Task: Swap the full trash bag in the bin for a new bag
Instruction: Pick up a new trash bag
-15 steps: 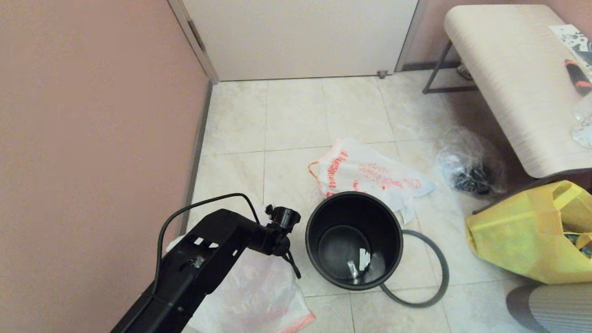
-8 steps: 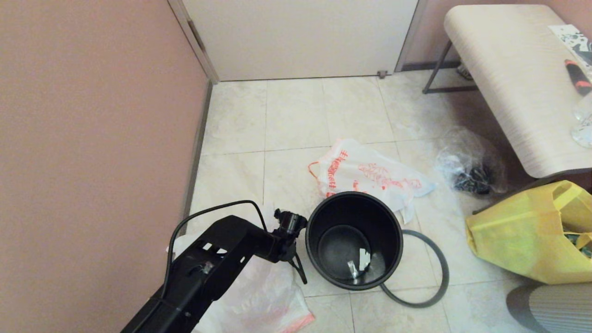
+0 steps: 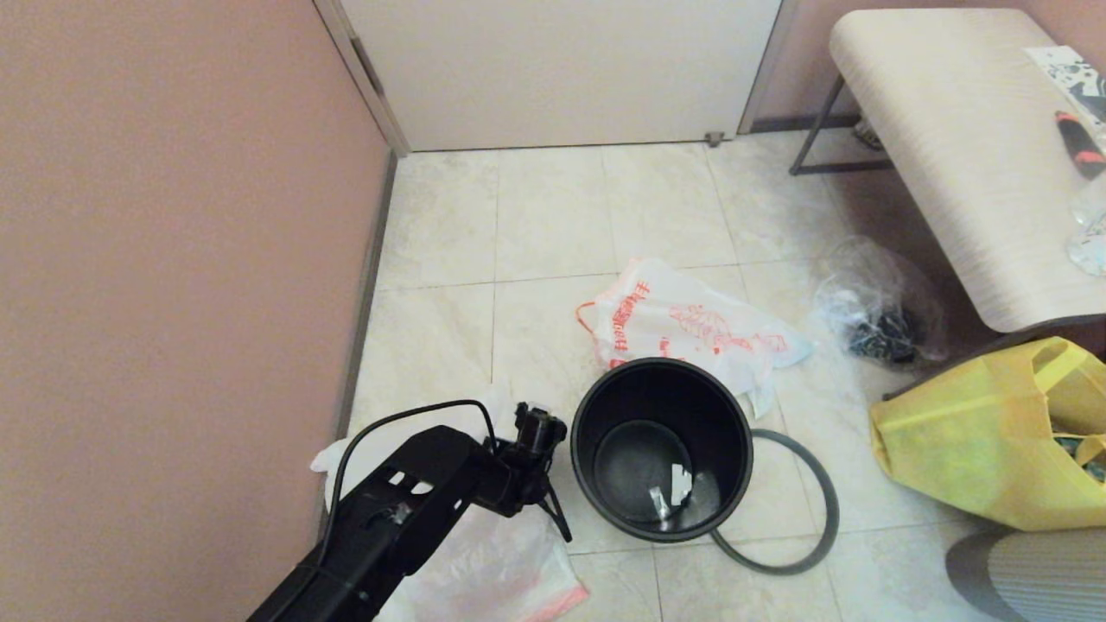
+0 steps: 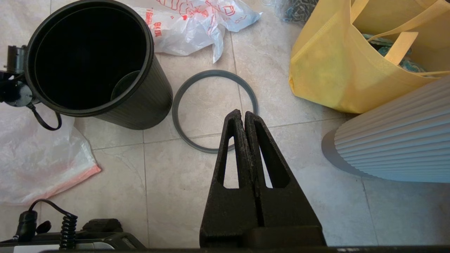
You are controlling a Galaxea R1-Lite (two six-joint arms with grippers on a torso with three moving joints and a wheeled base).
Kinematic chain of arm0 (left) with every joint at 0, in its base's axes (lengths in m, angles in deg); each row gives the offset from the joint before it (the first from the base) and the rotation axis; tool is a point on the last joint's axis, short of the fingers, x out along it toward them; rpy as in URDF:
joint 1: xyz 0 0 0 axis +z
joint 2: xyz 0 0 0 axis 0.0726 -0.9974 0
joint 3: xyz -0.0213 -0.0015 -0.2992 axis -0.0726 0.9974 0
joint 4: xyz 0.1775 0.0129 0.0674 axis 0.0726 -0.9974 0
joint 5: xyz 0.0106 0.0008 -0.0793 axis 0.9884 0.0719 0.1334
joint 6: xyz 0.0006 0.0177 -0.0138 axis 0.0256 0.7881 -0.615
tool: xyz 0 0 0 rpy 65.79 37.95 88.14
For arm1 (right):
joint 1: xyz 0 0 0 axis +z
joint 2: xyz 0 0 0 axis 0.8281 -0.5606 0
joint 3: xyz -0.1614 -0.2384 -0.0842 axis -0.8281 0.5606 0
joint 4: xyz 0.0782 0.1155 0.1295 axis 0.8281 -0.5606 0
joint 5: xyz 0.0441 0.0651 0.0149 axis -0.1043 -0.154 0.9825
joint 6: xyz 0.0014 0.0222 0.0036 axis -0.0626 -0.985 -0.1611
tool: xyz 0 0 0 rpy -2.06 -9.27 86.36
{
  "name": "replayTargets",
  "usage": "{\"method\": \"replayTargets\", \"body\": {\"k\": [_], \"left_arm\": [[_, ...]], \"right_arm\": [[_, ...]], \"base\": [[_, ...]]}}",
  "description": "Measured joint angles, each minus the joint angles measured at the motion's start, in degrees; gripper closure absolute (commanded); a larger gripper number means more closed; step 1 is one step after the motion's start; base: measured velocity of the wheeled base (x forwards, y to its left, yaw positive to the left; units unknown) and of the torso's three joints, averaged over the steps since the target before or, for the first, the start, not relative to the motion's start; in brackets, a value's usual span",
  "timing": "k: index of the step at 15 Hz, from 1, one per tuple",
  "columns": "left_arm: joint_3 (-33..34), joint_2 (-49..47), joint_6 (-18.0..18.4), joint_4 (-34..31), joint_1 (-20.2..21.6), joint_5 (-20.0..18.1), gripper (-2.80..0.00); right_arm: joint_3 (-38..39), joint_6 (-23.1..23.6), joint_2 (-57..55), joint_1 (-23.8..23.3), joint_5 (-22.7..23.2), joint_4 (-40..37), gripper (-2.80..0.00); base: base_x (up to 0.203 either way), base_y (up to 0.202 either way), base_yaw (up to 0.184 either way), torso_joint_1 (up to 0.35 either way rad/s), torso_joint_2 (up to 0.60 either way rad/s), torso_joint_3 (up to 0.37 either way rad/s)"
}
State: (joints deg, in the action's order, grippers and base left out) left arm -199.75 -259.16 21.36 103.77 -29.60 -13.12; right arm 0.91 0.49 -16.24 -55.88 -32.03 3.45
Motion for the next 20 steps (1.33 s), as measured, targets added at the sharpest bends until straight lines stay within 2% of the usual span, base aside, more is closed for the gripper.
{"method": "replayTargets", "body": {"k": [2,7,11,14,15,20], "left_arm": [[1.07,0.09,0.02,-0.1,0.97,2.47,-2.8],[6.13,1.37,-0.06,0.01,1.83,2.79,-2.8],[6.78,1.55,-0.09,-0.67,2.08,2.96,-2.8],[7.26,2.06,-0.16,-3.55,2.71,3.55,-2.8],[7.3,2.29,-0.24,-4.32,2.95,3.86,0.0],[7.91,3.13,-0.35,-4.53,3.46,3.92,0.0]], "right_arm": [[0.0,0.0,0.0,0.02,0.0,-0.02,0.0],[0.0,-0.01,0.0,0.05,0.0,-0.01,0.0],[0.0,0.0,0.0,0.05,0.01,0.0,0.0],[0.0,-0.02,0.0,0.02,0.01,-0.02,0.0],[0.0,-0.01,0.0,0.05,0.01,0.0,0.0],[0.0,0.0,0.0,0.07,0.01,0.01,0.0]], "base": [[0.0,0.0,0.0,0.0,0.0,0.0],[0.0,0.0,0.0,0.0,0.0,0.0],[0.0,0.0,0.0,0.0,0.0,0.0],[0.0,0.0,0.0,0.0,0.0,0.0],[0.0,0.0,0.0,0.0,0.0,0.0],[0.0,0.0,0.0,0.0,0.0,0.0]]}}
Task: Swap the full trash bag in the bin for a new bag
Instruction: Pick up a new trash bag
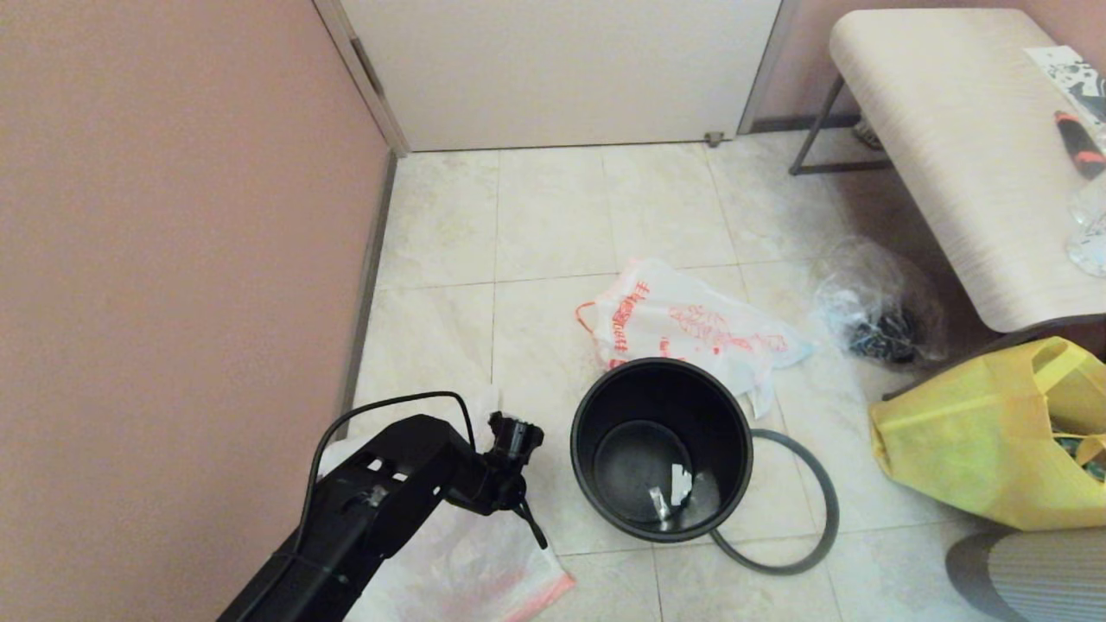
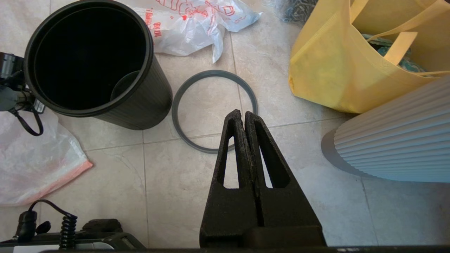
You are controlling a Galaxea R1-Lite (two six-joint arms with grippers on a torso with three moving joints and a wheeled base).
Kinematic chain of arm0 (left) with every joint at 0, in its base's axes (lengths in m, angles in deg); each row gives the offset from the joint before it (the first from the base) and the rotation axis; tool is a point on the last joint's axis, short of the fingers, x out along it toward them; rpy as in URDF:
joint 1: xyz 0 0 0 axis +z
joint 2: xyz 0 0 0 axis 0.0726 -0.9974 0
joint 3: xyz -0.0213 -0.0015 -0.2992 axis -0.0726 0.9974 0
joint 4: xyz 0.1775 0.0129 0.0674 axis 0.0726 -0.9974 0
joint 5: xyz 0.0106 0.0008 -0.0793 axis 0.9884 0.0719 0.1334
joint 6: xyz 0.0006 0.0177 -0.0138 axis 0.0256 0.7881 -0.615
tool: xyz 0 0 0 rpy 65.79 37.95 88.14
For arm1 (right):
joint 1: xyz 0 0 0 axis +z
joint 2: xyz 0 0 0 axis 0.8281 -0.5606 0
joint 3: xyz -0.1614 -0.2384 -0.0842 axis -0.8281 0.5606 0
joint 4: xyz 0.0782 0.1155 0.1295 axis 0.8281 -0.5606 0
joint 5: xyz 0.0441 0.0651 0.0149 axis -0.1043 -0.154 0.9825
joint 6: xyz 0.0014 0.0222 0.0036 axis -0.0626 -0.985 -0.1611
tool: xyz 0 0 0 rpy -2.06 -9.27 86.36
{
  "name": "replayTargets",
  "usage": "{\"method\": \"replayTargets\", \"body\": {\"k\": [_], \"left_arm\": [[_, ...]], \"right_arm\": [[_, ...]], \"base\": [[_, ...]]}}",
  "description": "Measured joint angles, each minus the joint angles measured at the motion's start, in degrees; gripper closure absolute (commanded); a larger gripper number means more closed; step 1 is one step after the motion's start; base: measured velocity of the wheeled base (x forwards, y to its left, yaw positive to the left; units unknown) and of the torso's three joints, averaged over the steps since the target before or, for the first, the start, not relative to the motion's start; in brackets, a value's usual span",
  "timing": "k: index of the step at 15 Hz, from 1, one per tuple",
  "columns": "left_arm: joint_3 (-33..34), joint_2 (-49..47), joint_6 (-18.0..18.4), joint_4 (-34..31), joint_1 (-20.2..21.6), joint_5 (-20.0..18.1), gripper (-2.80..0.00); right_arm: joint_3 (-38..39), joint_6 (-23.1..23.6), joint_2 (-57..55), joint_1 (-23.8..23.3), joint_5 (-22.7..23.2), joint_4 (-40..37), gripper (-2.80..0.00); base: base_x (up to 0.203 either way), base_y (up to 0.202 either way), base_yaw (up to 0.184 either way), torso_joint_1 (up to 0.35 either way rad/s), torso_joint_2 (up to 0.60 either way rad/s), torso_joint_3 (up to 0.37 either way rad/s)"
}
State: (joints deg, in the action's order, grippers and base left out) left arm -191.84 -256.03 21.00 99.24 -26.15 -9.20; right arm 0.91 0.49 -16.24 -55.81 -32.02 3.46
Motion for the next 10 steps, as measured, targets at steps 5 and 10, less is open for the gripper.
{"method": "replayTargets", "body": {"k": [5,10], "left_arm": [[1.3,0.72,-0.68,-0.53,-0.01,0.55,0.0],[6.51,12.27,-16.0,-19.25,-3.1,-2.58,0.0]], "right_arm": [[0.0,-0.02,0.0,-0.05,0.0,-0.02,0.0],[0.0,-0.01,0.0,-0.02,-0.01,0.0,0.0]], "base": [[0.0,0.0,0.0,0.0,0.0,0.0],[0.0,0.0,0.0,0.0,0.0,0.0]]}}
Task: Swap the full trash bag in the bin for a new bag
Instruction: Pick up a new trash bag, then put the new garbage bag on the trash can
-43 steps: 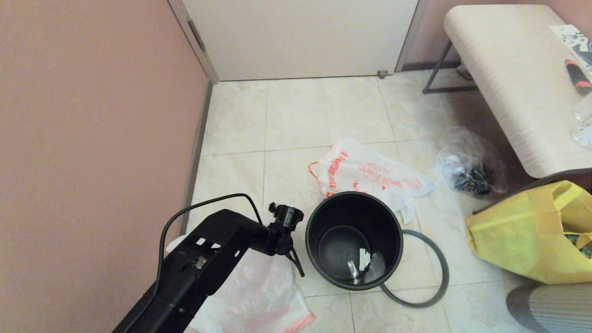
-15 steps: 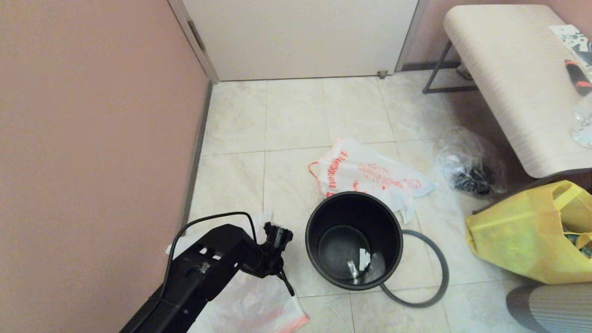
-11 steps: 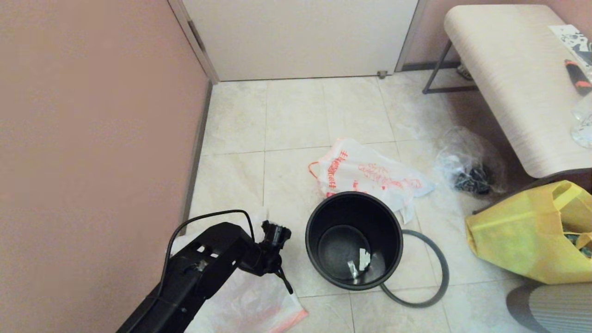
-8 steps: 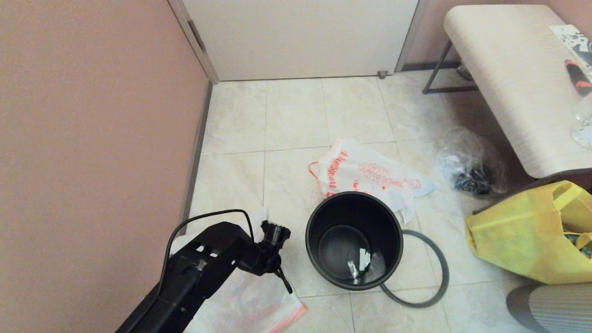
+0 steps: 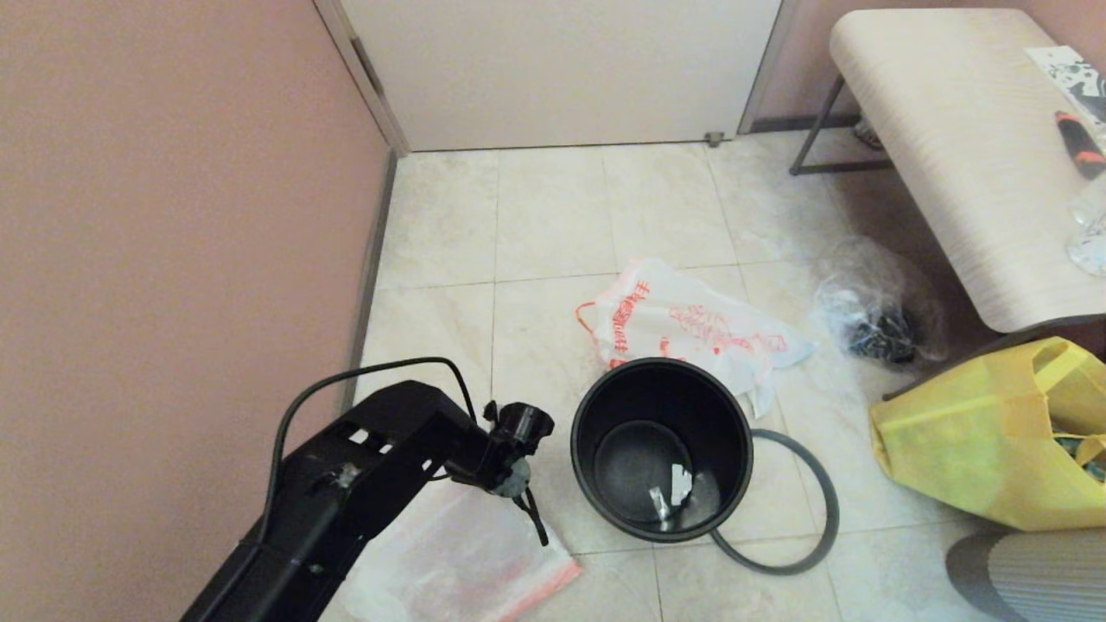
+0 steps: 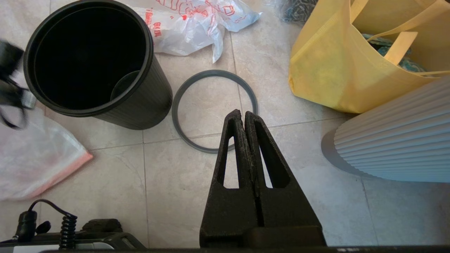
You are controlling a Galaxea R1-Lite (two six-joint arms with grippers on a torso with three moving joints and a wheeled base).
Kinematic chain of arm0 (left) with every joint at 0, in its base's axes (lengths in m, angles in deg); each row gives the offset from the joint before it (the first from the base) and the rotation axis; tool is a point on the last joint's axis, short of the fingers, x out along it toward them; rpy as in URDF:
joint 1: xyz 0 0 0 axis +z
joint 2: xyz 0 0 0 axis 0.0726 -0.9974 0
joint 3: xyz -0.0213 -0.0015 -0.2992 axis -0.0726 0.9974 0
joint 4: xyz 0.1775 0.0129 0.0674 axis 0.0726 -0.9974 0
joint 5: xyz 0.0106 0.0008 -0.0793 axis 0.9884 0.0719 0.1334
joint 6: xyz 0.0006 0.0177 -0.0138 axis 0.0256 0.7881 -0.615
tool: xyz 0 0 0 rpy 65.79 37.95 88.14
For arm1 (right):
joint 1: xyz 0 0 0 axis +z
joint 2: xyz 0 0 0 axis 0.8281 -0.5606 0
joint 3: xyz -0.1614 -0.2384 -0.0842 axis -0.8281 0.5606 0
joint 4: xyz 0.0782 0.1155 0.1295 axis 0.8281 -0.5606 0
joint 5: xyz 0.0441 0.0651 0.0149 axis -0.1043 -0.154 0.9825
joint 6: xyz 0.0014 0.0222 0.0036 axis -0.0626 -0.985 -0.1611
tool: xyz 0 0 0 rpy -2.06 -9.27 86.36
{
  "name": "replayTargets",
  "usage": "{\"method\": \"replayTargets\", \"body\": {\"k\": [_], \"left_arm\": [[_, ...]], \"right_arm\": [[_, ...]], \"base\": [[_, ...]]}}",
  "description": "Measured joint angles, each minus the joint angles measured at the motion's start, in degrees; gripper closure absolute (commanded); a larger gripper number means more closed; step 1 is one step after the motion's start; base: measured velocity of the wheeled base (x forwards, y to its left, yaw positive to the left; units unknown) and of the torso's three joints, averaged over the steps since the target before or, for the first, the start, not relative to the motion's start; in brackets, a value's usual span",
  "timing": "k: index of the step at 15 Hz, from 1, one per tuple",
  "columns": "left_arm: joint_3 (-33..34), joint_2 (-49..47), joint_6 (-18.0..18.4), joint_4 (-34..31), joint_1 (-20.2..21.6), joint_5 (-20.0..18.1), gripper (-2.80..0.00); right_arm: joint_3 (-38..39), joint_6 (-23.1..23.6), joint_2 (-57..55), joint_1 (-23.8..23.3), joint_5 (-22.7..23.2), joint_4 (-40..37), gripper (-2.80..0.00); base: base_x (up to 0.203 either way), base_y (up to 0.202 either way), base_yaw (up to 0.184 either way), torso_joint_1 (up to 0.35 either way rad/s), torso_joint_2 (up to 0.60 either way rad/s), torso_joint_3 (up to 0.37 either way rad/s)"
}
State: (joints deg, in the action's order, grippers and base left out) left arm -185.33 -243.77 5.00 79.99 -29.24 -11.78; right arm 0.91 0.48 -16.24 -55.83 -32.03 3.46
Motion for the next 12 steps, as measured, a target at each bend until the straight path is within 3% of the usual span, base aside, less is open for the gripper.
{"method": "replayTargets", "body": {"k": [3,5,9,12], "left_arm": [[2.57,11.84,-14.43,-19.33,-3.25,-10.16,0.0],[7.8,20.22,-20.76,-28.34,-5.83,-16.31,0.0],[20.94,37.53,-24.25,-31.13,-10.89,-20.0,0.0],[28.5,48.69,-24.73,-31.6,-18.05,-20.58,0.0]], "right_arm": [[0.0,0.0,0.0,0.0,0.01,-0.02,0.0],[0.0,-0.01,0.0,0.0,0.0,-0.02,0.0],[0.0,0.0,0.0,0.0,0.01,-0.01,0.0],[0.0,0.01,0.0,-0.02,0.01,-0.02,0.0]], "base": [[0.0,0.0,0.0,0.0,0.0,0.0],[0.0,0.0,0.0,0.0,0.0,0.0],[0.0,0.0,0.0,0.0,0.0,0.0],[0.0,0.0,0.0,0.0,0.0,0.0]]}}
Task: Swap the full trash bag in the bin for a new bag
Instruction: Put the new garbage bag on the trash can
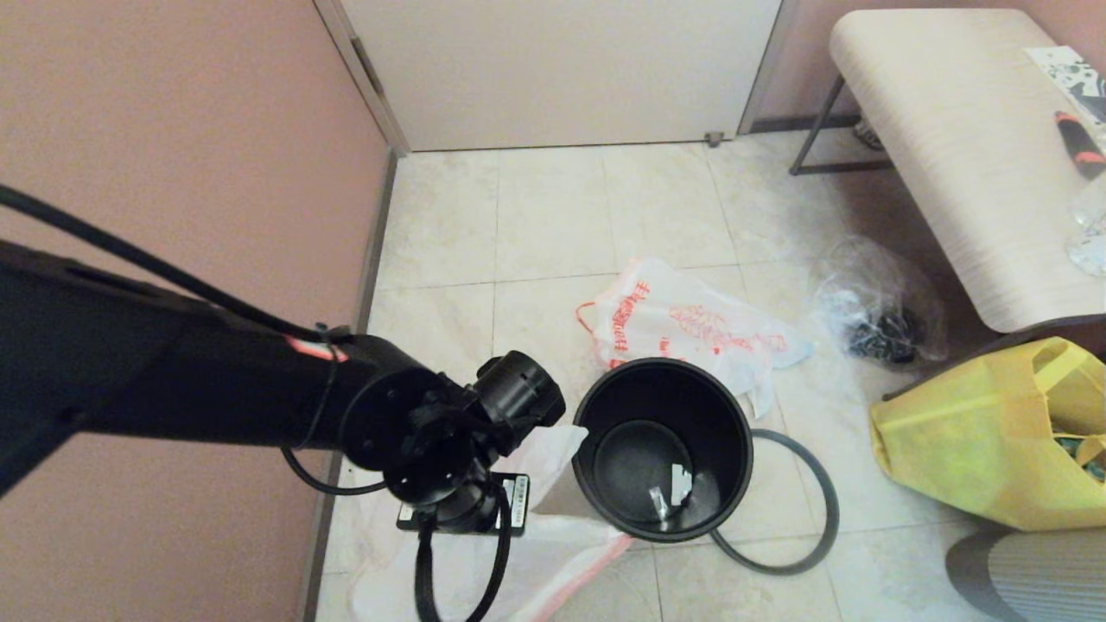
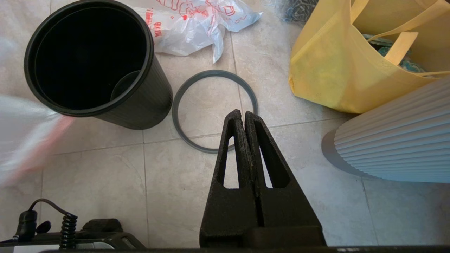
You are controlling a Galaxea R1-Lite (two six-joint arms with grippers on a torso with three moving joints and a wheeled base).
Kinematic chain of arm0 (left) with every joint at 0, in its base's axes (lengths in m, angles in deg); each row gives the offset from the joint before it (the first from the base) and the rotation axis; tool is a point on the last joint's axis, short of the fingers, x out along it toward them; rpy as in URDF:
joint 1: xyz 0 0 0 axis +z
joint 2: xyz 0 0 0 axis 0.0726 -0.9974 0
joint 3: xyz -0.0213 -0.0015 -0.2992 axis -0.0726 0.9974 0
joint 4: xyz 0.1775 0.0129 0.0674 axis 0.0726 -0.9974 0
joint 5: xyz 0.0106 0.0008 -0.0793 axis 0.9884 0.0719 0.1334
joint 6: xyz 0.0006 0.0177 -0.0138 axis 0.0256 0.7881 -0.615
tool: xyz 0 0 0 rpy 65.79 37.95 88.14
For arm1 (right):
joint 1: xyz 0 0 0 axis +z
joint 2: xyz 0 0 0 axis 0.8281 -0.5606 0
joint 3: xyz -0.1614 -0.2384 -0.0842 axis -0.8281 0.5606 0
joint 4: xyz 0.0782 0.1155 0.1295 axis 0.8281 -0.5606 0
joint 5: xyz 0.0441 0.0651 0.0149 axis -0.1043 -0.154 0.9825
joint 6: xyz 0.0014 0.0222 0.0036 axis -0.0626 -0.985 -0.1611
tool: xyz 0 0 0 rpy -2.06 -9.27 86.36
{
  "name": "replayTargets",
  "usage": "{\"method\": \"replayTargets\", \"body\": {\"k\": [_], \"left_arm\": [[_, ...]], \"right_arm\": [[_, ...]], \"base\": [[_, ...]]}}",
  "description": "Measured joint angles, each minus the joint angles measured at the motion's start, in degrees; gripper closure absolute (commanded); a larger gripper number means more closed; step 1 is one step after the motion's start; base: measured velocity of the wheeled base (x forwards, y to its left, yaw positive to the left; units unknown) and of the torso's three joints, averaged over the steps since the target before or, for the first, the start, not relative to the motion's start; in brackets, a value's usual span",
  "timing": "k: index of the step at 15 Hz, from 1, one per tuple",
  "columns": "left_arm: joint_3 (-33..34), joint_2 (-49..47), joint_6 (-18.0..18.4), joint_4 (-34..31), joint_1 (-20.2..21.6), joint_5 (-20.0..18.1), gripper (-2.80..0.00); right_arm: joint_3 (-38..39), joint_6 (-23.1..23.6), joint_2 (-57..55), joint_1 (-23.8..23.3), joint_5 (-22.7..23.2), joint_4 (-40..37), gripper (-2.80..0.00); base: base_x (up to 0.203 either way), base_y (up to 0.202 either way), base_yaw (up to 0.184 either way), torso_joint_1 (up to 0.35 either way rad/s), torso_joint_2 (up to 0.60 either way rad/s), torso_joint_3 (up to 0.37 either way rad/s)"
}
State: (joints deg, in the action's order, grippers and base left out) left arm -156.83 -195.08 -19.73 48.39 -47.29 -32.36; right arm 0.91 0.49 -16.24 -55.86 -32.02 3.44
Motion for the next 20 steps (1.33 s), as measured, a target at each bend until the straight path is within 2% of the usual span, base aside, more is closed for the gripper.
{"method": "replayTargets", "body": {"k": [3,5,8,12,15,17,20], "left_arm": [[0.68,5.4,0.38,-0.04,-7.92,-1.46,0.0],[-2.64,4.44,1.52,-0.21,-10.49,-2.95,0.0],[-10.9,-1.8,3.38,-1.9,-12.38,-3.36,0.0],[-28.59,-13.02,7.91,-3.67,-13.13,-2.26,0.0],[-40.94,-19.74,12.68,-2.97,-13.48,-1.35,0.0],[-43.18,-20.81,14.63,-2.21,-14.81,-0.96,0.0],[-43.42,-17.57,12.11,-5.47,-20.27,-0.44,0.0]], "right_arm": [[0.0,0.0,0.0,0.0,0.0,0.02,0.0],[0.0,0.0,0.0,0.0,0.0,0.0,0.0],[0.0,-0.02,0.0,0.02,0.0,0.01,0.0],[0.0,0.0,0.0,0.0,0.0,0.01,0.0],[0.0,-0.02,0.0,0.02,-0.01,0.01,0.0],[0.0,0.0,0.0,0.0,0.0,0.02,0.0],[0.0,0.0,0.0,0.0,-0.01,0.02,0.0]], "base": [[0.0,0.0,0.0,0.0,0.0,0.0],[0.0,0.0,0.0,0.0,0.0,0.0],[0.0,0.0,0.0,0.0,0.0,0.0],[0.0,0.0,0.0,0.0,0.0,0.0],[0.0,0.0,0.0,0.0,0.0,0.0],[0.0,0.0,0.0,0.0,0.0,0.0],[0.0,0.0,0.0,0.0,0.0,0.0]]}}
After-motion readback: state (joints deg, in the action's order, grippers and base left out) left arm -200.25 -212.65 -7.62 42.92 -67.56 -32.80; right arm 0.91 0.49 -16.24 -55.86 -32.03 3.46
